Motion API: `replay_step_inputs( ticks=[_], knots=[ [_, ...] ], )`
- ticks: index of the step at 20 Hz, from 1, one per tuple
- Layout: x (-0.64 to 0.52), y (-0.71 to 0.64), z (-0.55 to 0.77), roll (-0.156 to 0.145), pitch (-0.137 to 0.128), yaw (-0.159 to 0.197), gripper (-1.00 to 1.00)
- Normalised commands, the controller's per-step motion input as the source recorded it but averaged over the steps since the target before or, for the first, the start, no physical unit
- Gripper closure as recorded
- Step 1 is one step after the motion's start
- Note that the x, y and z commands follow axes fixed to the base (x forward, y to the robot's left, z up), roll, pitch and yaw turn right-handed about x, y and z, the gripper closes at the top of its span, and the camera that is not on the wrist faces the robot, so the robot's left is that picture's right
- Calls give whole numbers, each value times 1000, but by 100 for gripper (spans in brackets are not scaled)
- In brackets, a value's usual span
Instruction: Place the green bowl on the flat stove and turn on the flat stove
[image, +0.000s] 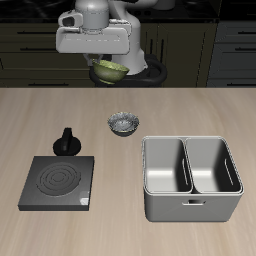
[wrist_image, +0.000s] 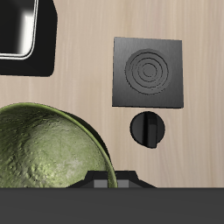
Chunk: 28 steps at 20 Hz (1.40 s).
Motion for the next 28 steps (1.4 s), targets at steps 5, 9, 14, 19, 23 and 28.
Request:
replay_step_inputs(
  ticks=[5, 9, 14, 19, 23, 28],
  knots=[
    [144, -233, 126, -8, -14, 15, 100],
    [187, -246, 104, 2, 3, 5, 100],
    [206, -306, 107, -1, -3, 3, 100],
    [110, -272, 161, -26, -47, 34, 100],
    [242, -307, 30, -70, -12, 0, 100],
    [384, -402, -25, -62, 6, -25, 100]
  ],
)
